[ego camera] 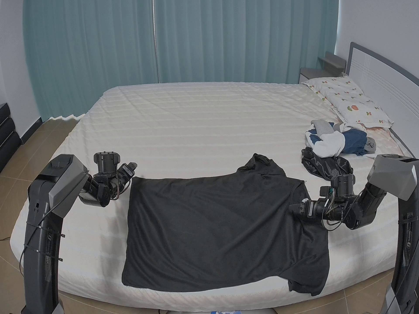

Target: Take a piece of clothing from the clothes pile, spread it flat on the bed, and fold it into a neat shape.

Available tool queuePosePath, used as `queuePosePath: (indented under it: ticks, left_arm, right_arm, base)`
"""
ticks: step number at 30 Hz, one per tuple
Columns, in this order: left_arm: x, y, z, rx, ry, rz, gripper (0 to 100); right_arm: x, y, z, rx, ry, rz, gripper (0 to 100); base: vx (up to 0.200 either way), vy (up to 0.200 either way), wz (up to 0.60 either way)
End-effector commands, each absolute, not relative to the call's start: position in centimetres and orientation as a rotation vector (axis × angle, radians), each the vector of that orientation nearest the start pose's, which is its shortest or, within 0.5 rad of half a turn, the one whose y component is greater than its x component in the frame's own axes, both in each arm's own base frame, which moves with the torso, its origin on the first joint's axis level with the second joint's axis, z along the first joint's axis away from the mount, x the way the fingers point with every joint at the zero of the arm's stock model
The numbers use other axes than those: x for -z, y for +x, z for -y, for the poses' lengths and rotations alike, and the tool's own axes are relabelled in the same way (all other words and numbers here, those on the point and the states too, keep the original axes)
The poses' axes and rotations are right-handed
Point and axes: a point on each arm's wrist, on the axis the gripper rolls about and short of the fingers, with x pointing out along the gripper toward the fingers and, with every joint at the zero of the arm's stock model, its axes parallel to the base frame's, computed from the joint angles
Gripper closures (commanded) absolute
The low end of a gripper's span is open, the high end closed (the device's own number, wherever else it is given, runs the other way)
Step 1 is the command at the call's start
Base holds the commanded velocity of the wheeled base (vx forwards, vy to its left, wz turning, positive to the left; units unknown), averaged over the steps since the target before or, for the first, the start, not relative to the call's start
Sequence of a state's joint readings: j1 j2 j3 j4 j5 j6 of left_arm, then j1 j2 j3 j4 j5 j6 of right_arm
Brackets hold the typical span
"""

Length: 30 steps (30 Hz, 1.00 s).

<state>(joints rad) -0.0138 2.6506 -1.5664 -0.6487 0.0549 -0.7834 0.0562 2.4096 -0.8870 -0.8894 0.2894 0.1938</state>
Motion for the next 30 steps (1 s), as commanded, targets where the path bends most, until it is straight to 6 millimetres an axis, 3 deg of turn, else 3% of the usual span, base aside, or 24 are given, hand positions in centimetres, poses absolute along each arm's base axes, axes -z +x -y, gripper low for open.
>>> queuePosePath:
  ticks: [1,3,4,15,24,25,30]
  left_arm:
    - [2.2,50.6,0.7,-0.208,-0.756,-0.398,0]
    - [2.3,50.6,0.6,-0.210,-0.756,-0.399,0]
    - [2.2,50.6,0.6,-0.210,-0.756,-0.398,0]
    - [2.2,50.6,0.6,-0.210,-0.756,-0.398,0]
    - [2.3,50.6,0.6,-0.211,-0.757,-0.399,0]
    - [2.3,50.6,0.6,-0.211,-0.757,-0.399,0]
    - [2.3,50.6,0.6,-0.211,-0.759,-0.399,0]
  right_arm:
    - [4.2,38.6,-2.8,-0.270,0.254,-0.694,0]
    - [4.3,38.5,-2.8,-0.271,0.252,-0.700,0]
    - [4.3,38.5,-2.8,-0.271,0.250,-0.699,100]
    - [4.4,37.7,-1.1,-0.238,0.231,-0.706,100]
    - [4.7,37.5,-1.1,-0.233,0.229,-0.717,100]
    - [4.7,37.3,-1.0,-0.231,0.230,-0.721,0]
    - [3.5,37.6,-0.2,-0.218,0.248,-0.679,0]
  base:
    - [0.000,0.000,0.00]
    - [0.000,0.000,0.00]
    - [0.000,0.000,0.00]
    - [0.000,0.000,0.00]
    - [0.000,0.000,0.00]
    - [0.000,0.000,0.00]
    - [0.000,0.000,0.00]
